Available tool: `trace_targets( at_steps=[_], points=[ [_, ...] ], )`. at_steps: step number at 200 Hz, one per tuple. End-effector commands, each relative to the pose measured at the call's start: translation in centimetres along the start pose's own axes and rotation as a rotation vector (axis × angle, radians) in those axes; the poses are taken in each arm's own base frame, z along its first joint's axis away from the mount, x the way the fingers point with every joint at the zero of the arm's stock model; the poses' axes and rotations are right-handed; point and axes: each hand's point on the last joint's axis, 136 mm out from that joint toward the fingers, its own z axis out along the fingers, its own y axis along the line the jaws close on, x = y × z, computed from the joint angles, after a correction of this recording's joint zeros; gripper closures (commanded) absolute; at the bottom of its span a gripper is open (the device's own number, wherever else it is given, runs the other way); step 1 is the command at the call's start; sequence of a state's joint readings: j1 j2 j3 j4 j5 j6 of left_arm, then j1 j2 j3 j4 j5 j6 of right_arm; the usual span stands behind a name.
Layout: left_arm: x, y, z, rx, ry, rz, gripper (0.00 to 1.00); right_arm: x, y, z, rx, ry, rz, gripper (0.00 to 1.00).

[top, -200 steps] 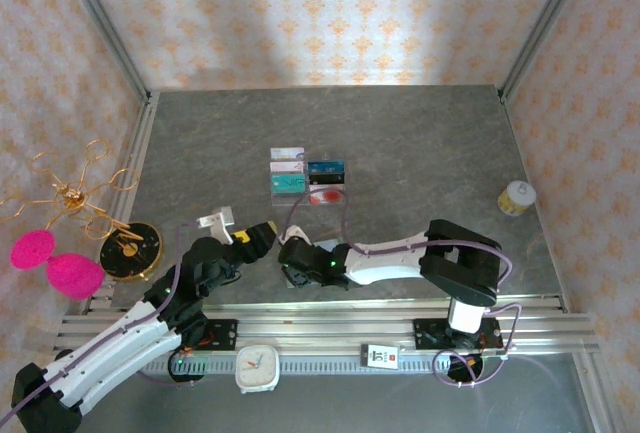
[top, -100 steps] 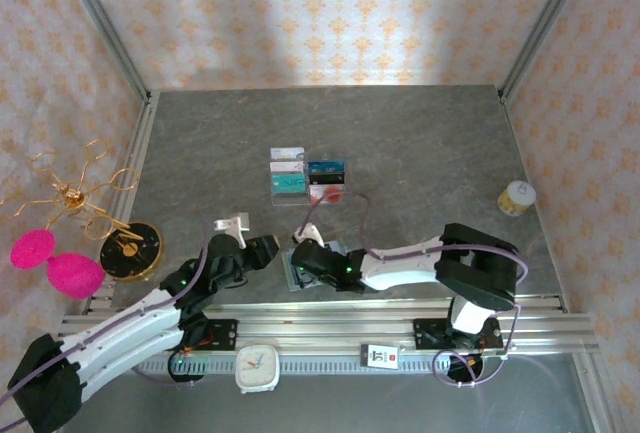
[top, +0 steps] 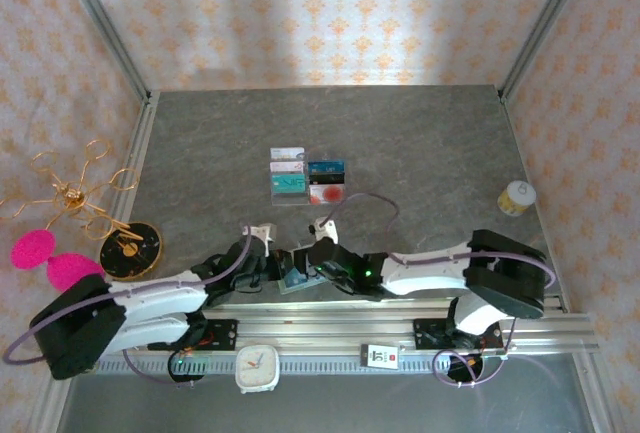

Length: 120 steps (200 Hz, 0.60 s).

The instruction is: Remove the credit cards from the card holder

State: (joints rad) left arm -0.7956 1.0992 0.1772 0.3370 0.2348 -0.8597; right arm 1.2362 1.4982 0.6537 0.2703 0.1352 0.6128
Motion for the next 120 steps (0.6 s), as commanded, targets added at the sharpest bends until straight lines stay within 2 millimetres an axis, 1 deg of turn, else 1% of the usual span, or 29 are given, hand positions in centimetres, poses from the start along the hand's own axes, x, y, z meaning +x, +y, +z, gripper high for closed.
trace_targets(
  at_steps=[1, 19, 44, 57, 60, 64, 72, 82, 89, 101, 114, 120],
  points=[
    [-0.6, -3.5, 1.0, 0.095, 0.006, 0.058, 0.88, -3.3, -1.6, -2.7, 0.062, -0.144, 0.076, 0.64],
    [0.2, -4.5, 2.2, 0.101, 0.053, 0.085, 0.87, -4.2, -2.6, -4.2, 0.086, -0.181, 0.086, 0.64],
    [1.1, -5.6, 3.9, 0.105, 0.119, 0.12, 0.83, -4.8, -4.3, -5.7, 0.127, -0.206, 0.104, 0.65],
    [1.5, -6.3, 4.4, 0.11, 0.143, 0.141, 0.79, -4.6, -5.3, -5.9, 0.143, -0.2, 0.109, 0.66],
    [1.5, -6.3, 4.4, 0.104, 0.146, 0.142, 0.79, -5.1, -5.1, -6.4, 0.127, -0.215, 0.122, 0.66],
    [1.4, -6.3, 4.5, 0.098, 0.146, 0.143, 0.79, -5.1, -5.1, -6.6, 0.121, -0.215, 0.125, 0.66],
    [1.1, -6.4, 4.2, 0.095, 0.131, 0.14, 0.78, -5.1, -5.3, -6.7, 0.109, -0.209, 0.135, 0.67],
    [0.4, -6.5, 3.3, 0.103, 0.093, 0.126, 0.75, -5.1, -5.3, -6.7, 0.088, -0.195, 0.135, 0.67],
    [0.1, -6.1, 2.6, 0.094, 0.063, 0.114, 0.74, -5.1, -5.1, -6.6, 0.072, -0.182, 0.129, 0.68],
    [-0.8, -5.8, 1.2, 0.088, 0.009, 0.099, 0.73, -5.0, -4.7, -6.3, 0.044, -0.15, 0.106, 0.69],
    [-1.3, -5.3, -0.1, 0.074, -0.025, 0.09, 0.74, -4.7, -4.3, -5.8, 0.03, -0.115, 0.08, 0.72],
    [-1.3, -4.6, -0.6, 0.054, -0.032, 0.084, 0.75, -4.5, -3.8, -5.4, 0.011, -0.086, 0.066, 0.72]
  ],
)
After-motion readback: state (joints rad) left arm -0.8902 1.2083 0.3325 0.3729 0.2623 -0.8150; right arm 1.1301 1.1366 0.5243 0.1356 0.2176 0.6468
